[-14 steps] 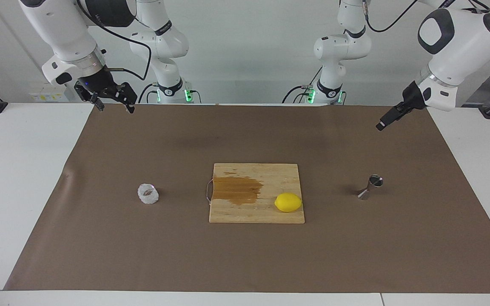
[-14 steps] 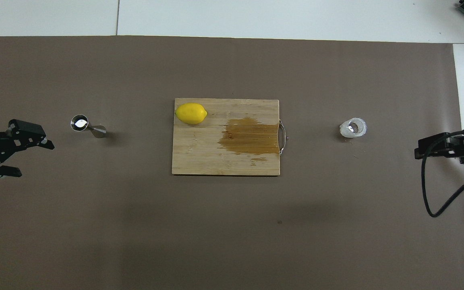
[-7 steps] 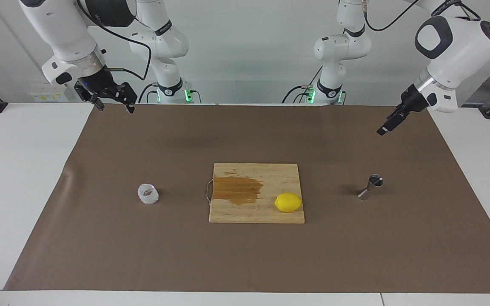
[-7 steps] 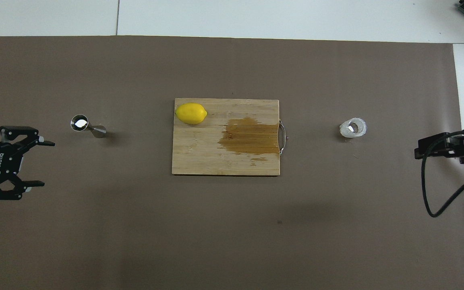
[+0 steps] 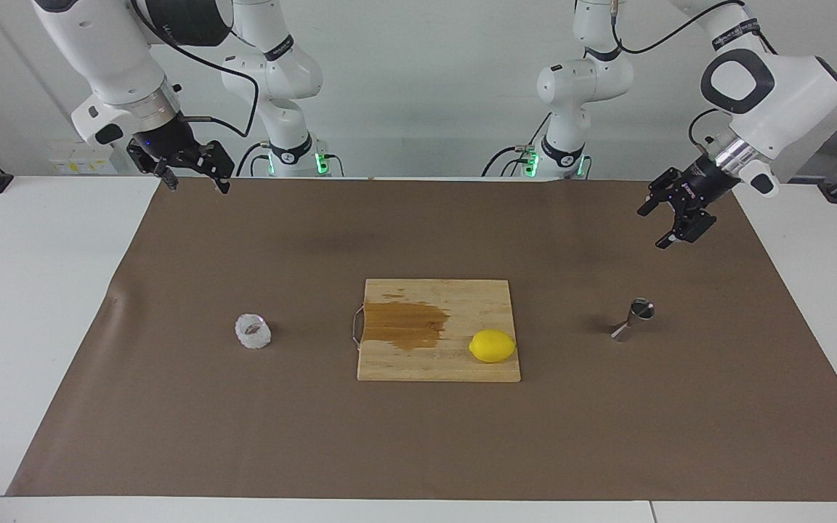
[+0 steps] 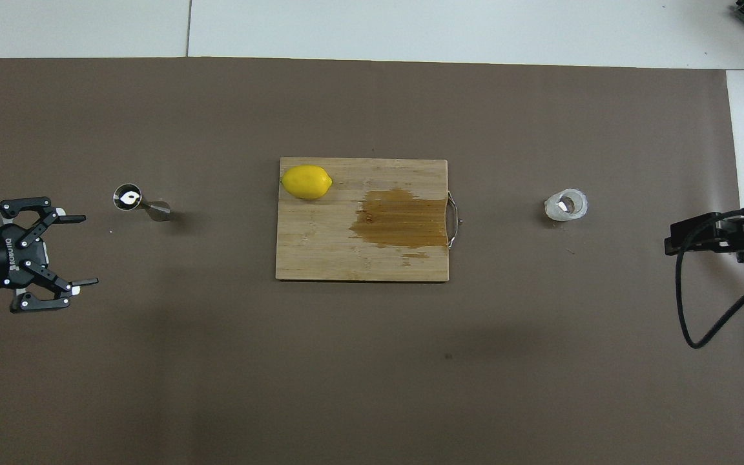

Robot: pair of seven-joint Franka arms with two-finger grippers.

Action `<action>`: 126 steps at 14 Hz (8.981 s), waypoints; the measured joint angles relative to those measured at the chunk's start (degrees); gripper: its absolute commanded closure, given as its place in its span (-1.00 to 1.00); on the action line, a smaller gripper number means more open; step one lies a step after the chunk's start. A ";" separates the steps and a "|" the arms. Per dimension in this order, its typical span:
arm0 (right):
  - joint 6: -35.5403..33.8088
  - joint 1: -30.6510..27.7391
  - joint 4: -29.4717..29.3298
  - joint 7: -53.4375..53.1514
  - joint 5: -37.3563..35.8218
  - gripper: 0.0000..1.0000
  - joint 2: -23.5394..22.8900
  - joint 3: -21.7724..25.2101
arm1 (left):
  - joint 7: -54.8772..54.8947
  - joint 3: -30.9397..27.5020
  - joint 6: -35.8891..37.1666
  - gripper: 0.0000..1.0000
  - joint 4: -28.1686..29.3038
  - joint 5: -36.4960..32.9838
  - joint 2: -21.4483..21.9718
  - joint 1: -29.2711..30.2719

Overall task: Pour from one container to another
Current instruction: 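Open the left gripper and move it toward the small dark cup, then close the left gripper around the small dark cup, then carry the dark cup with the left gripper onto the wooden board, then lower the dark cup beside the stain and open the left gripper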

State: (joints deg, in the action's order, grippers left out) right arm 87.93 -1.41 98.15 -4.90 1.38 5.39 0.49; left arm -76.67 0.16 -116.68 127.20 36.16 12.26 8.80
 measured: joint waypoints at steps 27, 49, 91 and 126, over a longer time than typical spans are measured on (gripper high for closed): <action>0.00 0.00 0.00 0.00 0.00 -1.00 0.00 0.00 | -6.27 0.75 -40.47 -1.00 11.45 42.12 -8.49 -8.14; 0.00 0.00 0.00 0.00 0.00 -1.00 0.00 0.00 | -6.26 1.03 -45.07 -0.46 4.84 45.38 -15.04 -11.01; 0.00 0.00 0.00 0.00 0.00 -1.00 0.00 0.00 | -11.02 7.03 -48.01 1.00 -5.33 45.57 -14.11 -29.34; 0.00 0.00 0.00 0.00 0.00 -1.00 0.00 0.00 | -14.43 13.63 -70.28 0.08 -15.84 45.09 -32.90 -48.97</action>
State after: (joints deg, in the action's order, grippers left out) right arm 87.93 -1.42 98.15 -4.90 1.38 5.39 0.49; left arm -91.10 13.79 -186.96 111.36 81.24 -20.63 -40.17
